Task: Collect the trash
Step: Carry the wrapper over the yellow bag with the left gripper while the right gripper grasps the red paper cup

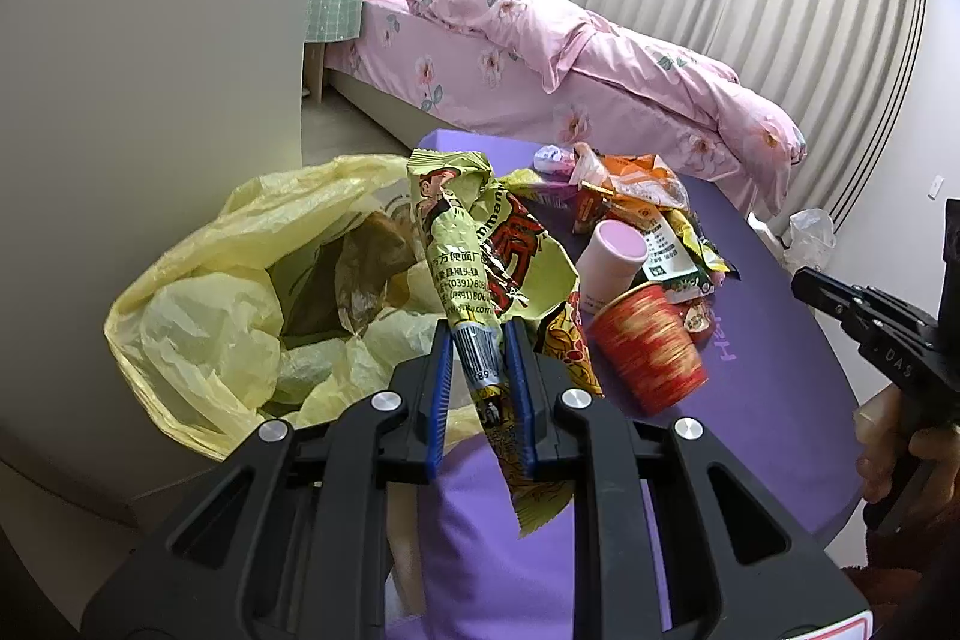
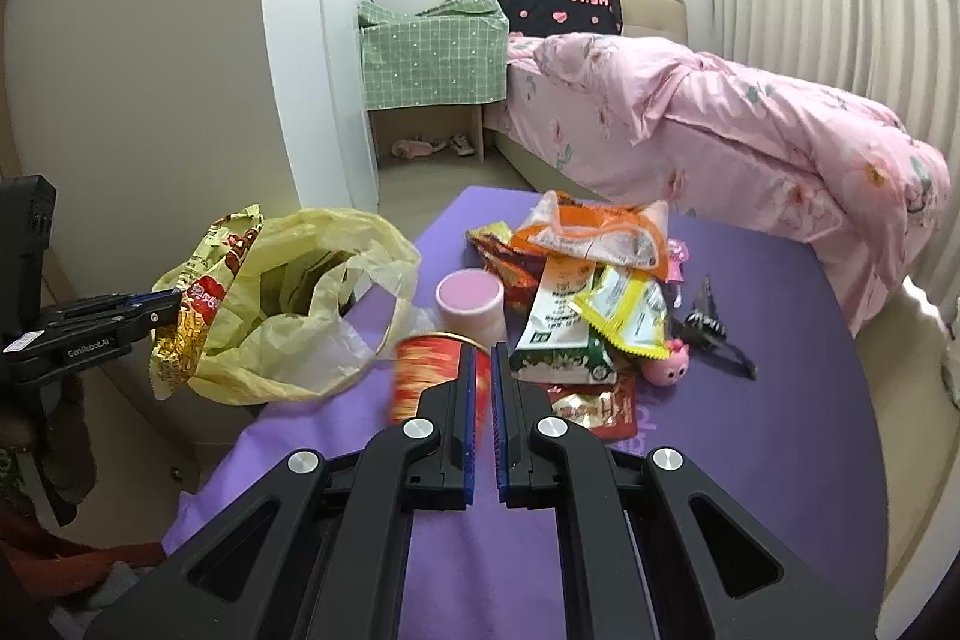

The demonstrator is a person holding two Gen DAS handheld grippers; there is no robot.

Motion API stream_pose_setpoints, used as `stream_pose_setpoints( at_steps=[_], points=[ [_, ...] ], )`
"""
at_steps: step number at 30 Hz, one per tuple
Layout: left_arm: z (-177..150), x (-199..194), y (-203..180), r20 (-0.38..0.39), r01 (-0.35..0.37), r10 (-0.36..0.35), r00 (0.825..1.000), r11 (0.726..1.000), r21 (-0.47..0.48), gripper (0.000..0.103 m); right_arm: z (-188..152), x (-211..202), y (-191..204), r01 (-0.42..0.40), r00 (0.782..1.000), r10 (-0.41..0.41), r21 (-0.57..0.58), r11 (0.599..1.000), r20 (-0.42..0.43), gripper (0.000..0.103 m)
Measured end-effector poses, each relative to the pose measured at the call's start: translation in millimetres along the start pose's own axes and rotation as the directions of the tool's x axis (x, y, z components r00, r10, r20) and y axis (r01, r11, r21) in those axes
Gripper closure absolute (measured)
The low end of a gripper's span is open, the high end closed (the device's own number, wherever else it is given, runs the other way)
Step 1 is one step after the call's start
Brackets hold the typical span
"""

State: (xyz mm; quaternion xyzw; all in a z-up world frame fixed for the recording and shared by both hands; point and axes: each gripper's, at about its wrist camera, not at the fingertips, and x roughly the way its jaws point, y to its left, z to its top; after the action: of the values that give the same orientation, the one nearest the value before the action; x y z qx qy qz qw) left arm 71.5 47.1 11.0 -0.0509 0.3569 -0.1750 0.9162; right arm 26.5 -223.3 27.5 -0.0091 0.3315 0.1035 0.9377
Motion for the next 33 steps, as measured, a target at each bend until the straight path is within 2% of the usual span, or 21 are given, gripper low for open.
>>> stream_pose_setpoints(
  at_steps=[4,6,7,8,10,12,15,19,21,23,30,32,33],
  points=[
    [-4.5,9.6,1.3,-0.023,-0.001,0.001,1.000,1.000,-0.003,0.086,-8.2,23.5,10.6,-0.067,0.996,0.067,-0.005,0.998,-0.061,0.094],
    [-6.0,12.1,4.6,-0.028,-0.002,0.002,1.000,1.000,-0.012,0.086,-12.7,37.7,24.2,-0.086,0.993,0.082,-0.039,0.996,-0.082,0.083],
    [-6.8,13.4,6.8,-0.031,-0.004,0.004,1.000,1.000,-0.018,0.086,-15.1,44.8,32.9,-0.101,0.991,0.095,-0.057,0.993,-0.096,0.067],
    [-8.1,14.1,10.1,-0.035,-0.008,0.007,0.999,1.000,-0.023,0.086,-18.1,55.0,42.5,-0.135,0.984,0.127,-0.065,0.989,-0.124,0.057],
    [-10.6,13.9,17.8,-0.036,-0.023,0.022,0.999,0.999,-0.032,0.086,-22.2,70.6,57.8,-0.206,0.966,0.193,-0.060,0.977,-0.171,0.056],
    [-12.1,13.6,25.7,-0.039,-0.037,0.036,0.999,0.998,-0.047,0.086,-24.5,77.8,70.3,-0.216,0.964,0.198,-0.087,0.972,-0.179,0.053],
    [-14.5,12.0,36.0,-0.042,-0.047,0.045,0.998,0.997,-0.063,0.086,-27.2,84.5,85.2,-0.119,0.983,0.089,-0.189,0.975,-0.160,0.053],
    [-19.4,7.2,40.8,-0.038,-0.054,0.052,0.998,0.997,-0.062,0.086,-29.8,95.7,71.9,-0.052,0.982,0.017,-0.179,0.982,-0.190,0.052],
    [-19.6,4.0,40.8,-0.034,-0.051,0.049,0.998,0.997,-0.062,0.086,-29.7,95.9,58.8,-0.097,0.975,0.073,-0.107,0.989,-0.211,0.053],
    [-19.1,0.6,40.0,-0.028,-0.051,0.050,0.998,0.997,-0.056,0.086,-28.6,89.6,48.1,-0.114,0.976,0.103,-0.049,0.992,-0.192,0.057],
    [-7.1,-10.6,33.6,0.017,-0.069,0.069,0.997,0.997,-0.014,0.086,-8.5,46.9,34.4,-0.102,0.993,0.100,-0.037,0.994,-0.055,0.064],
    [-1.4,-11.1,35.6,0.023,-0.062,0.062,0.998,0.998,-0.007,0.086,6.1,39.5,28.4,-0.110,0.994,0.109,-0.030,0.994,-0.021,0.078],
    [2.8,-10.4,37.5,0.022,-0.045,0.045,0.999,0.999,-0.007,0.086,11.4,35.2,27.3,-0.106,0.994,0.106,-0.029,0.994,-0.006,0.078]
  ],
)
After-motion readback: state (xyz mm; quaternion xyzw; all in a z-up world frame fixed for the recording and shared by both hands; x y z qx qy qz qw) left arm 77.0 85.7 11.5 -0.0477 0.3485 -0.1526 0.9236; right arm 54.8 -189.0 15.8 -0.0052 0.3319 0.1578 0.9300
